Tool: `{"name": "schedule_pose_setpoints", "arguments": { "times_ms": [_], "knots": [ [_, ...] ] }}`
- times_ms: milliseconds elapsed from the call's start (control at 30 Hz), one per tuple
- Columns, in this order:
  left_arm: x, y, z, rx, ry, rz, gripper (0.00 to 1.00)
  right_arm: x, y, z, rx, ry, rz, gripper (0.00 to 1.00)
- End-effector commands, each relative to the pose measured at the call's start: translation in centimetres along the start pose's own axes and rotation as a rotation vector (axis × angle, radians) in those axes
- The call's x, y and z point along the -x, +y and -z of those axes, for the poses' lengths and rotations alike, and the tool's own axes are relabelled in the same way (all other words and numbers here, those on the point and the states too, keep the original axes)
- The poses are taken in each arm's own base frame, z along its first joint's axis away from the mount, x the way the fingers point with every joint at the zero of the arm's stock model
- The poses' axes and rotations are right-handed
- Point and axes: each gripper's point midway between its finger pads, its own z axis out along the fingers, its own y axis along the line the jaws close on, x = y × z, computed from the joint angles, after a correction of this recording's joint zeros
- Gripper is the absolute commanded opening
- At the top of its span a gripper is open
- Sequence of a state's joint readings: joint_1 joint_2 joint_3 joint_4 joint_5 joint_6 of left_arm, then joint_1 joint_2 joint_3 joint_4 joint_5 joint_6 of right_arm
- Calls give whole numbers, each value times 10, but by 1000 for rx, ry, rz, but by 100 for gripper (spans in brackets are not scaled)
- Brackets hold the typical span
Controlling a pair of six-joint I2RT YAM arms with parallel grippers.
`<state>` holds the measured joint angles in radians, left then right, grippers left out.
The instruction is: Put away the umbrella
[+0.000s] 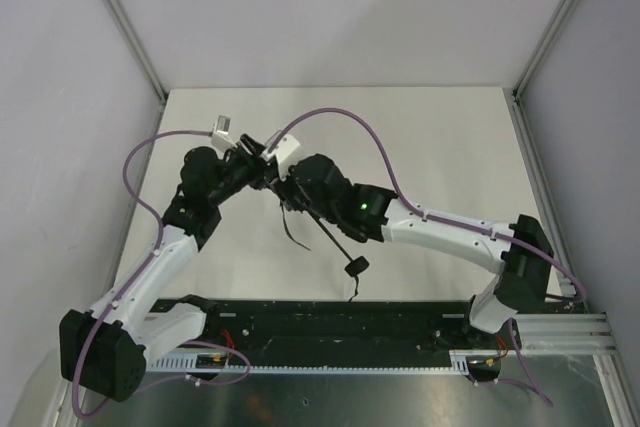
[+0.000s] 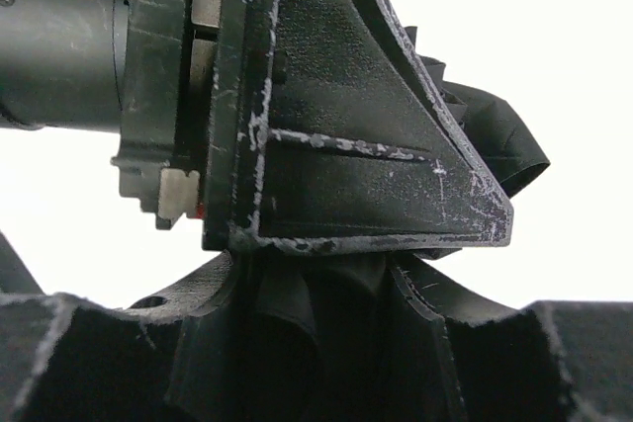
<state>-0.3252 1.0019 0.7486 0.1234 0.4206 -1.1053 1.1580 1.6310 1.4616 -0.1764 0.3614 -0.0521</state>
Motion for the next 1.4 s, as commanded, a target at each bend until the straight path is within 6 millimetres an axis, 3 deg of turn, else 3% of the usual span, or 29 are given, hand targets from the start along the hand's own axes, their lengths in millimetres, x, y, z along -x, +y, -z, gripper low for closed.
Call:
{"name": "schedule_pose_setpoints", "arguments": {
  "times_ms": [0,100,267,467,600,700,800,933,1033,1133,1200,1367],
  "knots": [
    [13,-63,8,-170,-16,-13,17,21,30,16,264,-121,-129,0],
    [11,-59,8,-162,-13,-22,42,34,32,28,366,-174,-216,0],
    [5,-57,4,-169,26,-11,66,48,32,43,489,-232,-315,0],
    [0,-56,2,-184,58,1,78,58,32,54,564,-271,-371,0],
    [-4,-64,2,-252,81,-7,80,58,29,57,642,-274,-445,0],
    [-8,-73,5,-315,101,-14,76,57,24,59,697,-268,-520,0],
    [-9,-77,9,-345,92,-26,63,58,18,61,772,-251,-615,0],
    [-9,-80,10,-363,99,-31,38,59,14,66,865,-232,-697,0],
    [-9,-80,9,-368,98,-26,9,59,13,69,907,-220,-726,0],
    [-5,-81,11,-368,68,-23,1,56,13,69,891,-206,-722,0],
    [-2,-81,13,-363,39,-17,0,51,12,68,860,-191,-703,9],
    [1,-76,10,-333,20,-8,0,40,13,72,794,-160,-635,45]
  ]
}}
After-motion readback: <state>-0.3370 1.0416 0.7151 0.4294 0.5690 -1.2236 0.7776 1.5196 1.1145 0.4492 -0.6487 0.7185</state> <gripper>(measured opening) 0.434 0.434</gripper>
